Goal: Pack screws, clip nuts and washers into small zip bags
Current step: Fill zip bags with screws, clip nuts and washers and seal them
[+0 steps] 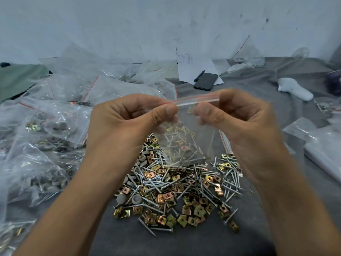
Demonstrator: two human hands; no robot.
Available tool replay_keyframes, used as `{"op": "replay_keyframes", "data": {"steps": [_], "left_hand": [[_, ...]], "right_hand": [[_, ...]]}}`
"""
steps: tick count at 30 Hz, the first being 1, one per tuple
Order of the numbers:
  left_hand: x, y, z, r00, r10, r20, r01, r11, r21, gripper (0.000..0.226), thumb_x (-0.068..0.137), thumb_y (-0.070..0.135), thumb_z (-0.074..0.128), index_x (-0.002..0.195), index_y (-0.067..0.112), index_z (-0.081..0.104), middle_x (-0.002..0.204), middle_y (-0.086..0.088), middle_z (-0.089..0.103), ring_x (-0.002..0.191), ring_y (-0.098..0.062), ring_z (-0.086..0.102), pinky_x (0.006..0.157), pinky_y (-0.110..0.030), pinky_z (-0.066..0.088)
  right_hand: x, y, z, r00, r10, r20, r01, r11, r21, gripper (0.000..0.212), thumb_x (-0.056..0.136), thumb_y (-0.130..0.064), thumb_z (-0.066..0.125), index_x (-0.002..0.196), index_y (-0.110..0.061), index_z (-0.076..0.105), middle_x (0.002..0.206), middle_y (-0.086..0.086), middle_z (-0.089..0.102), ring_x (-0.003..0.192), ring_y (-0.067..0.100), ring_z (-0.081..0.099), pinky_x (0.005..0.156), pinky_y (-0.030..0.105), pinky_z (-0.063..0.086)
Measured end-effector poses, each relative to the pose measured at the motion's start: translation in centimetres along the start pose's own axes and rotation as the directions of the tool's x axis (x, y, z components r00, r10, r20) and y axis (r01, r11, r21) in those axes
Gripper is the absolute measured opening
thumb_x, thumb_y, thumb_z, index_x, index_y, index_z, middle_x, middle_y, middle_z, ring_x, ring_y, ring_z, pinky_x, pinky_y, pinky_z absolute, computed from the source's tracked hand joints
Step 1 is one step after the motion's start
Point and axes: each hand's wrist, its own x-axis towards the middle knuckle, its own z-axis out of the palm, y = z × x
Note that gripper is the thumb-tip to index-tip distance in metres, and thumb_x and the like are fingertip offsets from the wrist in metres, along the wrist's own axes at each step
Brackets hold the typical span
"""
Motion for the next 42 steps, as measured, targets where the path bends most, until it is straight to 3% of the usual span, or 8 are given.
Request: {"op": "replay_keyframes", "data": {"steps": [11,17,24,26,31,34,38,42], "left_hand": [[0.0,0.4,-0.2,0.998,-0.052,-0.026,0.051,0.997,-0.055,0.020,0.071,0.026,0.089,0.087,0.014,0.085,0.083,-0.008,0.082,0.079,-0.025,0.081,0.068,-0.030,0.064],[0.2,0.4,-0.5,0.998,-0.024,-0.063,0.024,1.000,-0.002,0.009,0.078,0.020,0.088,0.081,0.014,0.083,0.080,-0.007,0.081,0.077,-0.026,0.080,0.068,-0.031,0.065],[0.3,0.1,-0.5,0.999,0.013,-0.036,-0.012,0.999,0.038,0.012,0.081,0.026,0.090,0.083,0.019,0.080,0.087,-0.013,0.080,0.086,-0.049,0.073,0.081,-0.053,0.063],[0.3,0.0,-0.4,0.999,-0.024,0.024,0.024,0.999,0.039,0.015,0.082,0.030,0.090,0.087,0.022,0.079,0.093,-0.014,0.080,0.089,-0.045,0.074,0.084,-0.054,0.062],[0.3,-0.2,0.3,0.997,-0.007,0.073,0.000,0.995,0.098,0.017,0.082,0.029,0.090,0.097,0.023,0.084,0.092,0.001,0.082,0.085,-0.018,0.078,0.076,-0.034,0.062],[0.2,-0.3,0.2,0.998,0.017,0.062,-0.021,0.997,0.073,0.012,0.083,0.028,0.089,0.093,0.023,0.084,0.090,0.000,0.082,0.082,-0.018,0.077,0.073,-0.036,0.061],[0.1,-0.2,0.3,0.998,0.043,0.051,-0.045,0.999,0.021,0.012,0.081,0.025,0.088,0.091,0.021,0.083,0.089,-0.004,0.082,0.081,-0.029,0.077,0.067,-0.033,0.059],[0.2,-0.4,0.2,0.996,0.078,0.049,-0.080,0.995,0.057,0.009,0.084,0.020,0.088,0.090,0.018,0.081,0.085,-0.001,0.081,0.072,-0.012,0.072,0.069,-0.026,0.057]], "right_hand": [[0.3,0.1,0.0,0.992,-0.051,-0.112,0.056,0.998,0.037,0.022,0.084,-0.033,0.084,0.099,-0.017,0.082,0.090,0.012,0.079,0.079,0.023,0.072,0.080,0.029,0.058],[0.3,-0.4,-0.3,0.985,-0.078,-0.151,0.075,0.997,-0.025,0.016,0.087,-0.030,0.080,0.096,-0.017,0.081,0.088,0.007,0.078,0.079,0.020,0.072,0.081,0.027,0.057],[0.1,-0.5,1.3,0.973,-0.076,-0.216,0.061,0.995,-0.076,0.010,0.092,-0.018,0.073,0.097,-0.009,0.074,0.081,0.001,0.076,0.075,0.010,0.070,0.074,0.018,0.055],[0.0,-0.5,1.8,0.977,-0.057,-0.207,0.042,0.996,-0.076,0.010,0.094,-0.016,0.072,0.097,-0.007,0.074,0.082,0.004,0.075,0.075,0.011,0.069,0.074,0.017,0.055],[-0.1,-0.7,3.1,0.985,-0.043,-0.168,0.026,0.994,-0.102,0.011,0.092,-0.017,0.074,0.098,-0.007,0.075,0.085,0.010,0.076,0.076,0.015,0.070,0.074,0.022,0.058],[-0.1,-1.0,3.0,0.989,-0.029,-0.144,0.011,0.992,-0.126,0.012,0.091,-0.019,0.074,0.099,-0.010,0.075,0.087,0.010,0.077,0.079,0.016,0.072,0.076,0.023,0.060],[-0.2,-0.9,3.1,0.991,-0.032,-0.128,0.010,0.986,-0.169,0.009,0.093,-0.014,0.074,0.099,-0.008,0.075,0.088,0.011,0.076,0.083,0.030,0.072,0.077,0.036,0.063],[-0.2,-0.7,3.3,0.992,-0.040,-0.124,0.017,0.984,-0.178,0.010,0.093,-0.015,0.075,0.100,-0.009,0.076,0.089,0.010,0.077,0.083,0.026,0.073,0.079,0.032,0.063]]}}
